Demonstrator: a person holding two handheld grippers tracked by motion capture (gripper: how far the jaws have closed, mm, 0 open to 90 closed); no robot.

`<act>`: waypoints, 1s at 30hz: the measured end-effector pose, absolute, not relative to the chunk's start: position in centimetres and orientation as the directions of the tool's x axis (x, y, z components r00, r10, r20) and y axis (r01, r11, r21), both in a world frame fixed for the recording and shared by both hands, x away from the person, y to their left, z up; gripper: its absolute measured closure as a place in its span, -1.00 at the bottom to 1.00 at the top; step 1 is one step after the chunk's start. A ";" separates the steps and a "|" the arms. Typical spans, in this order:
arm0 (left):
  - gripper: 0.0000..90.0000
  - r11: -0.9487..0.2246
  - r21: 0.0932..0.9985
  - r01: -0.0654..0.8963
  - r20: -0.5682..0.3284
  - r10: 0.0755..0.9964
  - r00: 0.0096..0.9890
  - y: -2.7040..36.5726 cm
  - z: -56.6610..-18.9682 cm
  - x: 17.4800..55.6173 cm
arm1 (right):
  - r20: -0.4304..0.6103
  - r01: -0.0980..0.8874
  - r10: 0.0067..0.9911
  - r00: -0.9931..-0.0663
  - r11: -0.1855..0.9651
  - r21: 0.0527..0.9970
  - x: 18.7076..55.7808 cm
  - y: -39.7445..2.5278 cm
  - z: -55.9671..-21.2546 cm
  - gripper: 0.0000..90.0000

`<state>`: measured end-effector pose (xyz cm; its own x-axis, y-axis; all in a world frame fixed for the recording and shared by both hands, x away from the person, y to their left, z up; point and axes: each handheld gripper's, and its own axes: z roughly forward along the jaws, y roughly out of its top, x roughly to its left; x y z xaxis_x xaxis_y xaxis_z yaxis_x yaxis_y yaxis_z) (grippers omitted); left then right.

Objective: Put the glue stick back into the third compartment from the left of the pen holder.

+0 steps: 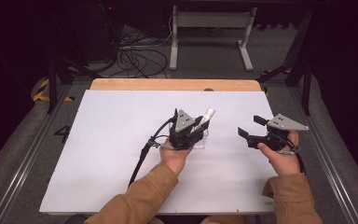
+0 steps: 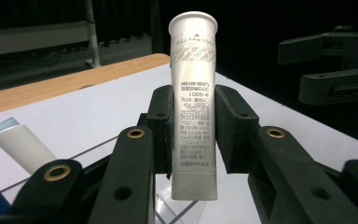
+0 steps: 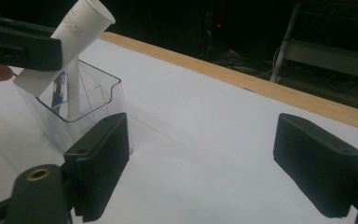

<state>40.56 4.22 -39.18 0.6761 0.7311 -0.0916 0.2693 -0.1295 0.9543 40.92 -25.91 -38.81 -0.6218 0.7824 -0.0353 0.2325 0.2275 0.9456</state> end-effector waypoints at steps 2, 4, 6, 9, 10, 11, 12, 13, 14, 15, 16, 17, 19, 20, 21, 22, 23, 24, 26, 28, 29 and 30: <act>0.55 -0.126 0.954 0.273 -0.095 0.735 0.671 4.2 -39.3 40.6 | -0.037 0.230 0.780 -0.624 0.230 0.946 40.9 -25.9 -38.8 -0.59; 0.56 -0.122 0.950 0.286 -0.108 0.732 0.672 4.3 -39.3 40.6 | -0.031 0.232 0.780 -0.625 0.224 0.946 40.9 -25.8 -38.8 -0.59; 0.56 -0.122 0.951 0.284 -0.103 0.741 0.663 4.3 -39.4 40.6 | -0.031 0.233 0.779 -0.626 0.226 0.946 40.8 -25.7 -38.7 -0.59; 0.56 -0.127 0.951 0.283 -0.096 0.747 0.658 4.2 -39.4 40.6 | -0.037 0.232 0.777 -0.629 0.234 0.944 40.8 -25.7 -38.8 -0.59; 0.56 -0.132 0.951 0.281 -0.092 0.746 0.660 4.2 -39.5 40.6 | -0.039 0.229 0.775 -0.631 0.235 0.945 40.9 -25.7 -38.8 -0.59; 0.56 -0.132 0.951 0.281 -0.090 0.749 0.657 4.1 -39.5 40.6 | -0.037 0.232 0.774 -0.632 0.234 0.944 40.9 -25.6 -38.8 -0.59; 0.57 -0.138 0.951 0.278 -0.082 0.751 0.655 4.0 -39.6 40.7 | -0.042 0.226 0.773 -0.633 0.237 0.945 40.9 -25.6 -38.8 -0.59; 0.57 -0.136 0.950 0.283 -0.088 0.750 0.655 4.0 -39.7 40.7 | -0.041 0.230 0.773 -0.633 0.239 0.943 40.9 -25.6 -38.8 -0.59; 0.57 -0.135 0.949 0.285 -0.089 0.752 0.653 3.9 -39.8 40.8 | -0.039 0.231 0.773 -0.633 0.236 0.944 40.9 -25.6 -38.8 -0.59; 0.57 -0.140 0.947 0.288 -0.087 0.754 0.651 3.9 -39.9 40.9 | -0.038 0.231 0.773 -0.633 0.236 0.944 40.9 -25.6 -38.8 -0.59; 0.57 -0.138 0.947 0.289 -0.088 0.755 0.650 3.8 -40.0 41.0 | -0.039 0.230 0.772 -0.634 0.236 0.944 40.9 -25.6 -38.8 -0.59; 0.57 -0.146 0.947 0.287 -0.078 0.759 0.646 3.8 -40.1 41.1 | -0.038 0.230 0.772 -0.635 0.236 0.944 40.9 -25.6 -38.8 -0.59; 0.57 -0.153 0.946 0.285 -0.069 0.766 0.639 3.7 -40.2 41.2 | -0.041 0.228 0.770 -0.637 0.240 0.944 40.9 -25.6 -38.8 -0.59; 0.57 -0.155 0.946 0.285 -0.067 0.767 0.638 3.6 -40.3 41.2 | -0.042 0.228 0.770 -0.637 0.240 0.944 40.9 -25.6 -38.8 -0.59; 0.57 -0.156 0.946 0.283 -0.064 0.768 0.637 3.5 -40.4 41.2 | -0.038 0.230 0.771 -0.636 0.236 0.944 40.9 -25.6 -38.8 -0.59; 0.57 -0.158 0.947 0.279 -0.059 0.770 0.635 3.4 -40.4 41.2 | -0.037 0.230 0.770 -0.637 0.236 0.944 40.9 -25.6 -38.8 -0.59; 0.57 -0.164 0.947 0.275 -0.051 0.771 0.635 3.4 -40.5 41.3 | -0.036 0.231 0.770 -0.638 0.236 0.944 40.9 -25.6 -38.8 -0.59; 0.57 -0.165 0.947 0.274 -0.049 0.771 0.635 3.3 -40.6 41.3 | -0.038 0.230 0.769 -0.638 0.237 0.944 40.9 -25.5 -38.8 -0.59; 0.57 -0.174 0.945 0.276 -0.042 0.773 0.633 3.1 -40.7 41.3 | -0.038 0.230 0.768 -0.639 0.238 0.943 40.8 -25.5 -38.8 -0.59; 0.57 -0.183 0.944 0.273 -0.033 0.775 0.631 3.0 -40.9 41.4 | -0.038 0.230 0.766 -0.642 0.240 0.943 40.8 -25.5 -38.8 -0.59; 0.57 -0.187 0.943 0.274 -0.030 0.776 0.630 2.9 -40.9 41.4 | -0.034 0.231 0.767 -0.641 0.236 0.944 40.8 -25.5 -38.8 -0.59; 0.57 -0.186 0.944 0.273 -0.029 0.777 0.629 2.9 -41.0 41.4 | -0.035 0.232 0.767 -0.641 0.237 0.944 40.8 -25.5 -38.8 -0.59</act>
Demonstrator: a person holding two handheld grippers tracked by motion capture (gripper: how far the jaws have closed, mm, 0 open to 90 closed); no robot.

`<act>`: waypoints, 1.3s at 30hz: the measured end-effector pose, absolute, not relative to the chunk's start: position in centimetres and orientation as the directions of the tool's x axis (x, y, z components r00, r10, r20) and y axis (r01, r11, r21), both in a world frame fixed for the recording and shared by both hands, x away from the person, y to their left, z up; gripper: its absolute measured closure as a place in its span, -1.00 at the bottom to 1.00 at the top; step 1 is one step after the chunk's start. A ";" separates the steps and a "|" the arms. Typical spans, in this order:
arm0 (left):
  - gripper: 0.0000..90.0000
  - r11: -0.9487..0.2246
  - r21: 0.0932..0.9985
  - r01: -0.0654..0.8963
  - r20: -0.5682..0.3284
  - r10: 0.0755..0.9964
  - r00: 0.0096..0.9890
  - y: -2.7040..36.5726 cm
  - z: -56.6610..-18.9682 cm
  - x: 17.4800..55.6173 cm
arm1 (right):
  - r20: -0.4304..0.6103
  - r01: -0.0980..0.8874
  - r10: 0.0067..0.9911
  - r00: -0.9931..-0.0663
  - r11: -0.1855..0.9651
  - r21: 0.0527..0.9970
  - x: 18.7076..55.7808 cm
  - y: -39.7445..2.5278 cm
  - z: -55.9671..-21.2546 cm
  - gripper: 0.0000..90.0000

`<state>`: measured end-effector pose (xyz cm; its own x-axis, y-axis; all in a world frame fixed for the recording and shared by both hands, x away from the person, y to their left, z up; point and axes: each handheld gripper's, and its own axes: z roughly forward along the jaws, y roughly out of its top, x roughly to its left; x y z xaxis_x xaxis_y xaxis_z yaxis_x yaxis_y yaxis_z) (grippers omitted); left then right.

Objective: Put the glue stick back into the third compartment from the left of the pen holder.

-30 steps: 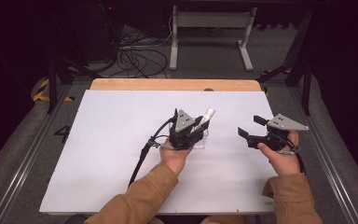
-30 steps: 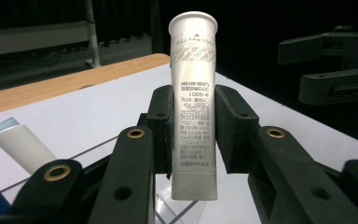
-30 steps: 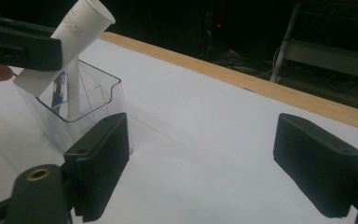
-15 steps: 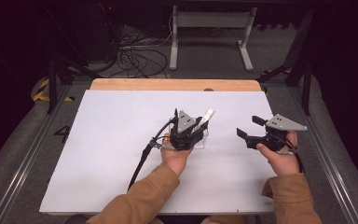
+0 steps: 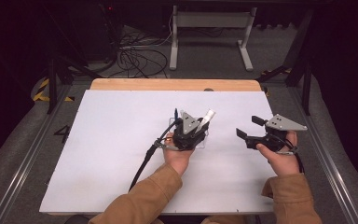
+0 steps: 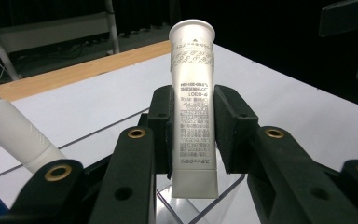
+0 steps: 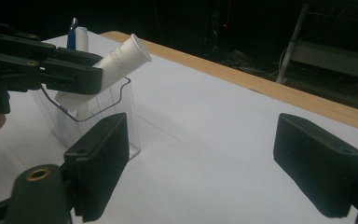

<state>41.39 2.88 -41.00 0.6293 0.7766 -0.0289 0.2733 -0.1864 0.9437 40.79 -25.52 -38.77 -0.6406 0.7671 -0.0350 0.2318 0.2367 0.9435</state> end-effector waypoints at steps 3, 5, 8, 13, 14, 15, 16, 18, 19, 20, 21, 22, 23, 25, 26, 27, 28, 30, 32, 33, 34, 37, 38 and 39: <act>0.57 -0.189 0.944 0.272 -0.025 0.779 0.626 2.8 -41.2 41.5 | -0.040 0.229 0.764 -0.644 0.242 0.943 40.8 -25.5 -38.8 -0.59; 0.57 -0.193 0.941 0.277 -0.024 0.779 0.627 2.7 -41.3 41.5 | -0.039 0.228 0.763 -0.645 0.241 0.943 40.8 -25.5 -38.8 -0.59; 0.57 -0.199 0.941 0.274 -0.018 0.777 0.629 2.7 -41.3 41.5 | -0.032 0.228 0.763 -0.645 0.232 0.946 40.8 -25.4 -38.7 -0.59; 0.57 -0.209 0.938 0.275 -0.009 0.780 0.625 2.7 -41.3 41.4 | -0.031 0.232 0.762 -0.647 0.235 0.944 40.8 -25.4 -38.7 -0.59; 0.57 -0.208 0.938 0.276 -0.011 0.781 0.625 2.8 -41.3 41.4 | -0.027 0.233 0.762 -0.647 0.231 0.945 40.7 -25.4 -38.7 -0.59; 0.57 -0.208 0.938 0.279 -0.013 0.779 0.627 2.8 -41.2 41.3 | -0.027 0.231 0.761 -0.648 0.229 0.946 40.8 -25.4 -38.7 -0.59; 0.57 -0.208 0.938 0.278 -0.013 0.780 0.626 2.9 -41.2 41.3 | -0.027 0.231 0.762 -0.647 0.230 0.945 40.8 -25.4 -38.7 -0.59; 0.57 -0.205 0.938 0.281 -0.017 0.779 0.627 3.0 -41.3 41.3 | -0.026 0.234 0.762 -0.647 0.231 0.945 40.7 -25.4 -38.7 -0.59; 0.57 -0.205 0.937 0.282 -0.018 0.778 0.628 3.0 -41.3 41.3 | -0.032 0.230 0.760 -0.649 0.236 0.944 40.8 -25.4 -38.7 -0.59; 0.57 -0.205 0.937 0.282 -0.019 0.778 0.628 3.0 -41.3 41.3 | -0.031 0.231 0.760 -0.649 0.236 0.944 40.8 -25.4 -38.7 -0.59; 0.57 -0.207 0.937 0.280 -0.016 0.778 0.628 3.0 -41.3 41.2 | -0.032 0.231 0.761 -0.648 0.236 0.944 40.8 -25.4 -38.7 -0.59; 0.57 -0.207 0.938 0.279 -0.016 0.777 0.629 3.1 -41.3 41.2 | -0.026 0.234 0.762 -0.647 0.231 0.944 40.7 -25.4 -38.7 -0.59; 0.57 -0.204 0.938 0.280 -0.019 0.777 0.630 3.1 -41.3 41.1 | -0.027 0.233 0.762 -0.647 0.231 0.945 40.8 -25.4 -38.7 -0.59; 0.57 -0.204 0.937 0.283 -0.022 0.775 0.631 3.3 -41.3 41.1 | -0.026 0.234 0.762 -0.647 0.230 0.945 40.8 -25.4 -38.7 -0.59; 0.57 -0.205 0.937 0.282 -0.021 0.774 0.633 3.3 -41.3 41.1 | -0.027 0.233 0.762 -0.647 0.231 0.945 40.8 -25.5 -38.7 -0.59; 0.57 -0.204 0.937 0.283 -0.022 0.773 0.633 3.4 -41.3 41.0 | -0.028 0.233 0.763 -0.646 0.232 0.944 40.7 -25.5 -38.7 -0.59; 0.57 -0.202 0.938 0.282 -0.024 0.773 0.634 3.4 -41.3 41.0 | -0.027 0.233 0.762 -0.647 0.231 0.945 40.8 -25.5 -38.7 -0.59; 0.57 -0.205 0.938 0.280 -0.021 0.772 0.635 3.4 -41.2 40.9 | -0.026 0.233 0.762 -0.647 0.231 0.945 40.7 -25.4 -38.7 -0.59; 0.57 -0.207 0.939 0.273 -0.017 0.768 0.640 3.6 -41.1 40.7 | -0.027 0.231 0.761 -0.648 0.230 0.945 40.7 -25.4 -38.7 -0.59; 0.57 -0.206 0.941 0.269 -0.015 0.767 0.642 3.6 -41.1 40.7 | -0.031 0.230 0.761 -0.648 0.235 0.944 40.7 -25.4 -38.7 -0.59; 0.58 -0.206 0.942 0.265 -0.013 0.766 0.643 3.7 -41.1 40.6 | -0.033 0.228 0.760 -0.649 0.235 0.945 40.7 -25.4 -38.7 -0.59; 0.58 -0.206 0.944 0.259 -0.010 0.764 0.645 3.8 -41.0 40.5 | -0.030 0.230 0.759 -0.650 0.234 0.945 40.7 -25.4 -38.7 -0.59; 0.58 -0.207 0.944 0.256 -0.006 0.766 0.643 3.9 -41.0 40.5 | -0.029 0.231 0.759 -0.650 0.234 0.944 40.7 -25.3 -38.7 -0.59; 0.58 -0.208 0.945 0.254 -0.004 0.768 0.641 3.9 -41.0 40.5 | -0.030 0.231 0.759 -0.651 0.236 0.944 40.7 -25.3 -38.7 -0.59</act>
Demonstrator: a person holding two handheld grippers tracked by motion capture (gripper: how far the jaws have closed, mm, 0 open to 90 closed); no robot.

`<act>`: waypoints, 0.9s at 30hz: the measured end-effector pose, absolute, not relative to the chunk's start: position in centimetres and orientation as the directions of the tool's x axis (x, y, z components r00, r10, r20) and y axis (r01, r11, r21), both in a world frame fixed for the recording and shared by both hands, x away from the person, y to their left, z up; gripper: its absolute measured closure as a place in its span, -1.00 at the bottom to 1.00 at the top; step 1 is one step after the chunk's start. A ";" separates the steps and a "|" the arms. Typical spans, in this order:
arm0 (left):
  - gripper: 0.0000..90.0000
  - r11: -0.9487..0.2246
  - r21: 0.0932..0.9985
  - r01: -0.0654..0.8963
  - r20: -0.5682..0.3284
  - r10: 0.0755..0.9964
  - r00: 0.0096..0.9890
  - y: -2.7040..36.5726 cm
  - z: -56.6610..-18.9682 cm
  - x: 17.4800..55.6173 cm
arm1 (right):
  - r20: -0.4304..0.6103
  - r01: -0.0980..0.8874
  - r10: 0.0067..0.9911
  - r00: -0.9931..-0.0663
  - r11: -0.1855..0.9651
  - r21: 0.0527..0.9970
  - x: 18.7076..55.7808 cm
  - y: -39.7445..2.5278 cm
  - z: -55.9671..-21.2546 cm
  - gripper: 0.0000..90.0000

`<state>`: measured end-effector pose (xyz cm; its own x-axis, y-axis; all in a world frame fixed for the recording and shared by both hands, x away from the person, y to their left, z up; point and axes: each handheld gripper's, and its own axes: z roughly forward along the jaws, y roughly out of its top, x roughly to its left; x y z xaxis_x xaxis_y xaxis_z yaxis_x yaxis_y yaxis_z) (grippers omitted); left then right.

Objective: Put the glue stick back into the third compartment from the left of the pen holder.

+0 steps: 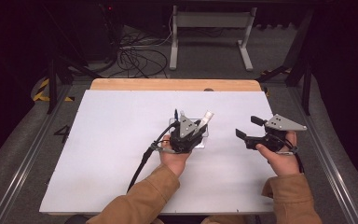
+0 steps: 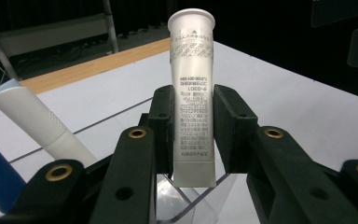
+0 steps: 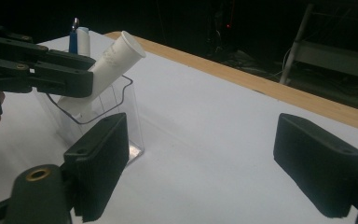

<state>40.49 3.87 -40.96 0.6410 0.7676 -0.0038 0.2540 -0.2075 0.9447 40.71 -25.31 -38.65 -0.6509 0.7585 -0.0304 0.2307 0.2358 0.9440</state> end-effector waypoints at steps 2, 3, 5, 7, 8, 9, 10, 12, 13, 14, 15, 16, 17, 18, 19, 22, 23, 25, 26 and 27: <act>0.58 -0.210 0.946 0.249 0.003 0.770 0.638 3.8 -41.0 40.5 | -0.031 0.230 0.757 -0.653 0.237 0.944 40.7 -25.3 -38.7 -0.59; 0.58 -0.212 0.946 0.246 0.007 0.771 0.637 3.8 -41.0 40.5 | -0.031 0.230 0.756 -0.653 0.238 0.944 40.7 -25.3 -38.7 -0.59; 0.58 -0.221 0.946 0.239 0.017 0.768 0.640 3.7 -41.0 40.3 | -0.030 0.230 0.756 -0.654 0.237 0.944 40.7 -25.2 -38.7 -0.59; 0.58 -0.224 0.947 0.233 0.022 0.764 0.644 3.8 -41.1 40.1 | -0.033 0.228 0.755 -0.655 0.239 0.944 40.7 -25.3 -38.6 -0.59; 0.58 -0.221 0.948 0.231 0.020 0.761 0.648 3.8 -41.1 40.0 | -0.033 0.229 0.756 -0.654 0.238 0.944 40.7 -25.3 -38.6 -0.59; 0.58 -0.222 0.948 0.229 0.021 0.761 0.649 3.9 -41.1 39.8 | -0.033 0.228 0.756 -0.654 0.239 0.944 40.7 -25.3 -38.6 -0.59; 0.58 -0.223 0.949 0.224 0.026 0.760 0.649 3.9 -41.1 39.8 | -0.034 0.226 0.755 -0.655 0.239 0.944 40.7 -25.4 -38.6 -0.59; 0.58 -0.227 0.949 0.219 0.032 0.761 0.648 4.0 -41.1 39.7 | -0.035 0.225 0.755 -0.655 0.239 0.945 40.7 -25.4 -38.6 -0.59; 0.58 -0.223 0.950 0.218 0.031 0.764 0.645 4.0 -41.0 39.7 | -0.034 0.225 0.755 -0.655 0.238 0.945 40.7 -25.4 -38.6 -0.59; 0.58 -0.224 0.950 0.216 0.034 0.765 0.643 4.0 -41.0 39.7 | -0.031 0.227 0.755 -0.655 0.236 0.945 40.7 -25.3 -38.6 -0.59; 0.58 -0.224 0.951 0.215 0.036 0.767 0.641 4.1 -41.0 39.7 | -0.033 0.225 0.753 -0.658 0.238 0.945 40.7 -25.3 -38.6 -0.59; 0.58 -0.226 0.951 0.213 0.041 0.769 0.638 4.2 -40.9 39.7 | -0.034 0.224 0.752 -0.658 0.239 0.945 40.7 -25.3 -38.6 -0.59; 0.58 -0.224 0.951 0.215 0.039 0.772 0.634 4.4 -40.8 39.7 | -0.034 0.224 0.752 -0.658 0.239 0.945 40.7 -25.3 -38.6 -0.59; 0.58 -0.220 0.950 0.220 0.032 0.774 0.632 4.5 -40.8 39.8 | -0.030 0.228 0.754 -0.656 0.236 0.945 40.7 -25.3 -38.6 -0.59; 0.58 -0.217 0.951 0.222 0.029 0.775 0.632 4.7 -40.8 39.8 | -0.031 0.229 0.755 -0.655 0.237 0.944 40.7 -25.3 -38.6 -0.59; 0.58 -0.214 0.951 0.223 0.027 0.776 0.630 5.0 -40.8 39.7 | -0.035 0.229 0.753 -0.657 0.243 0.943 40.8 -25.2 -38.7 -0.59; 0.58 -0.214 0.951 0.223 0.027 0.777 0.629 5.1 -40.8 39.7 | -0.034 0.231 0.753 -0.657 0.244 0.942 40.8 -25.2 -38.7 -0.59; 0.58 -0.204 0.952 0.227 0.017 0.779 0.627 5.1 -40.8 39.7 | -0.035 0.231 0.752 -0.659 0.246 0.941 40.8 -25.1 -38.7 -0.59; 0.58 -0.200 0.953 0.229 0.011 0.777 0.630 5.1 -40.8 39.8 | -0.036 0.231 0.750 -0.660 0.249 0.941 40.8 -25.1 -38.7 -0.59; 0.58 -0.195 0.953 0.231 0.005 0.774 0.633 5.0 -40.9 39.9 | -0.037 0.231 0.750 -0.660 0.250 0.940 40.8 -25.1 -38.7 -0.59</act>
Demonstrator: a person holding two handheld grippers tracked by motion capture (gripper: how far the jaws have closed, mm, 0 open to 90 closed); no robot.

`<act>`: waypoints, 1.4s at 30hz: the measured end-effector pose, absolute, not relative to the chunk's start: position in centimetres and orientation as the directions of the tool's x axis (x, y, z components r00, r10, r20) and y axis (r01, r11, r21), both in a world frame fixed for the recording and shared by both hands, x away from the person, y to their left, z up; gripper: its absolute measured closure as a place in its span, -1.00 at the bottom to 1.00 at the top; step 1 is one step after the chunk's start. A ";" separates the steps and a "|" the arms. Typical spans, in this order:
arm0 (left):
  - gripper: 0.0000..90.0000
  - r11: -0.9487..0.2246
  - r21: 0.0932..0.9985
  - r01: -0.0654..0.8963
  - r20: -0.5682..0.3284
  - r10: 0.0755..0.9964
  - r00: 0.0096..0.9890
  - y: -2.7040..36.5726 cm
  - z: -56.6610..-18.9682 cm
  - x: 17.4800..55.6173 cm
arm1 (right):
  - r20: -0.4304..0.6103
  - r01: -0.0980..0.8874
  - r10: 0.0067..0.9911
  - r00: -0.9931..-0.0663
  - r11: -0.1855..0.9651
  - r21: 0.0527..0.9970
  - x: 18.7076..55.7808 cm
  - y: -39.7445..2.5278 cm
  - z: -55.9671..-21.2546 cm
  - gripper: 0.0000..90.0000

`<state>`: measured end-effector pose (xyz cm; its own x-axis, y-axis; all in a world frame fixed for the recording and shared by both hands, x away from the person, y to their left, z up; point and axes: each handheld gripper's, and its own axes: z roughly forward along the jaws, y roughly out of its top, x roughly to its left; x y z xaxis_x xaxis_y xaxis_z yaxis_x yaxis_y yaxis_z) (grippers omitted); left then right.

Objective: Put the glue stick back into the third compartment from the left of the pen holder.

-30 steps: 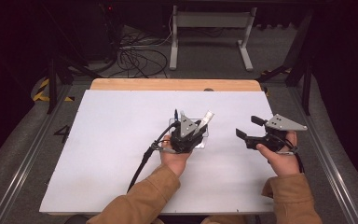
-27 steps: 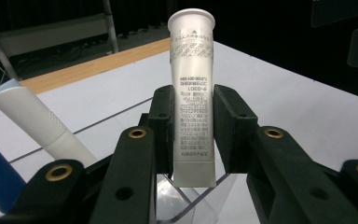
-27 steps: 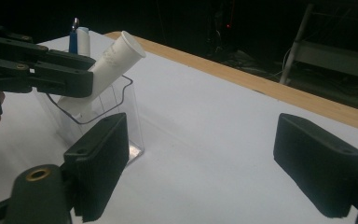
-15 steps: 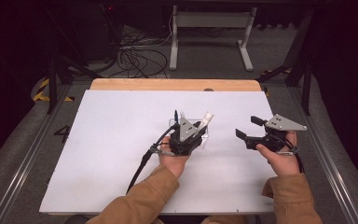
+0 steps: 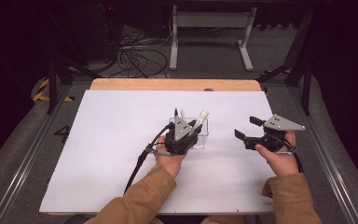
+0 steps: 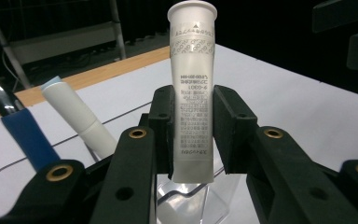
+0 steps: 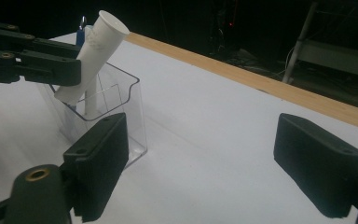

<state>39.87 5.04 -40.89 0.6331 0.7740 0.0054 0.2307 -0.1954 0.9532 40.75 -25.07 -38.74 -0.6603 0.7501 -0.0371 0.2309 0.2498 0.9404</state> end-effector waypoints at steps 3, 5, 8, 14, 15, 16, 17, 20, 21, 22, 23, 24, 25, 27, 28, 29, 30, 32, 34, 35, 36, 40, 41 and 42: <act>0.58 -0.183 0.956 0.228 -0.004 0.770 0.638 4.5 -41.0 40.1 | -0.039 0.228 0.747 -0.663 0.251 0.941 40.7 -25.0 -38.7 -0.59; 0.58 -0.184 0.959 0.215 0.003 0.768 0.641 4.0 -41.2 40.2 | -0.036 0.229 0.749 -0.662 0.248 0.941 40.7 -25.0 -38.7 -0.59; 0.58 -0.189 0.960 0.207 0.014 0.770 0.638 3.5 -41.5 40.4 | -0.035 0.230 0.750 -0.661 0.247 0.941 40.7 -25.1 -38.7 -0.60; 0.58 -0.208 0.951 0.228 0.017 0.774 0.632 3.1 -42.0 40.5 | -0.031 0.229 0.746 -0.665 0.243 0.943 40.7 -25.1 -38.7 -0.60; 0.58 -0.208 0.949 0.237 0.013 0.777 0.630 3.2 -42.1 40.5 | -0.031 0.228 0.746 -0.665 0.242 0.943 40.7 -25.2 -38.7 -0.60; 0.58 -0.212 0.946 0.246 0.011 0.778 0.628 3.2 -42.1 40.5 | -0.030 0.228 0.747 -0.665 0.242 0.943 40.7 -25.2 -38.7 -0.60; 0.57 -0.214 0.944 0.251 0.008 0.776 0.631 3.3 -42.2 40.6 | -0.032 0.227 0.746 -0.665 0.243 0.943 40.7 -25.1 -38.7 -0.60; 0.51 -0.222 0.942 0.253 0.004 0.760 0.650 3.4 -42.1 40.6 | -0.031 0.230 0.744 -0.667 0.245 0.942 40.7 -25.1 -38.7 -0.60; 0.27 -0.213 0.944 0.252 -0.005 0.754 0.657 3.5 -42.0 40.6 | -0.032 0.230 0.745 -0.667 0.246 0.942 40.7 -25.0 -38.7 -0.60; 0.11 -0.204 0.945 0.255 -0.018 0.747 0.665 3.6 -41.8 40.5 | -0.031 0.228 0.743 -0.668 0.244 0.943 40.7 -25.0 -38.7 -0.60; 0.06 -0.203 0.946 0.251 -0.018 0.744 0.667 3.7 -41.7 40.4 | -0.032 0.228 0.743 -0.668 0.246 0.942 40.7 -25.0 -38.7 -0.60; 0.01 -0.199 0.948 0.247 -0.018 0.744 0.667 3.8 -41.5 40.3 | -0.032 0.228 0.742 -0.669 0.246 0.942 40.7 -25.0 -38.7 -0.60; -0.03 -0.202 0.948 0.244 -0.014 0.742 0.671 4.0 -41.3 40.3 | -0.036 0.228 0.743 -0.668 0.250 0.941 40.7 -24.9 -38.7 -0.60; -0.04 -0.211 0.949 0.234 -0.002 0.738 0.675 4.3 -40.9 40.1 | -0.033 0.229 0.743 -0.669 0.248 0.941 40.7 -24.9 -38.7 -0.60; -0.07 -0.211 0.950 0.228 -0.002 0.732 0.682 4.5 -40.6 40.0 | -0.029 0.231 0.743 -0.669 0.245 0.942 40.7 -24.8 -38.7 -0.60; -0.12 -0.216 0.951 0.221 0.004 0.724 0.690 4.7 -40.3 39.8 | -0.030 0.229 0.741 -0.671 0.245 0.942 40.8 -24.8 -38.7 -0.60; -0.16 -0.227 0.951 0.211 0.018 0.719 0.695 4.8 -40.0 39.6 | -0.030 0.229 0.741 -0.671 0.246 0.942 40.8 -24.8 -38.7 -0.60; -0.22 -0.238 0.954 0.184 0.040 0.708 0.706 5.2 -39.2 39.2 | -0.037 0.226 0.740 -0.672 0.253 0.941 40.7 -24.7 -38.7 -0.60; -0.29 -0.246 0.954 0.171 0.048 0.691 0.721 5.7 -38.5 38.9 | -0.037 0.223 0.738 -0.674 0.251 0.942 40.7 -24.7 -38.6 -0.60; -0.31 -0.250 0.953 0.171 0.048 0.682 0.729 6.0 -38.1 38.9 | -0.032 0.224 0.740 -0.671 0.244 0.943 40.7 -24.6 -38.5 -0.60; -0.34 -0.245 0.954 0.171 0.044 0.681 0.731 6.2 -37.8 38.8 | -0.039 0.217 0.734 -0.678 0.251 0.943 40.7 -24.5 -38.5 -0.61; -0.40 -0.232 0.958 0.168 0.035 0.677 0.735 6.9 -37.1 38.6 | -0.043 0.213 0.733 -0.679 0.253 0.943 40.8 -24.2 -38.4 -0.61; -0.42 -0.233 0.957 0.170 0.034 0.676 0.736 7.0 -37.0 38.6 | -0.041 0.214 0.731 -0.681 0.253 0.944 40.8 -24.1 -38.4 -0.61; -0.44 -0.233 0.956 0.176 0.028 0.673 0.740 7.1 -37.0 38.6 | -0.042 0.214 0.729 -0.683 0.255 0.943 40.8 -24.1 -38.4 -0.61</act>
<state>38.61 7.14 -36.99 0.7395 0.6725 0.0278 0.1763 -0.2334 0.9563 40.75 -24.08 -38.37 -0.6829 0.7293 -0.0420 0.2143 0.2550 0.9429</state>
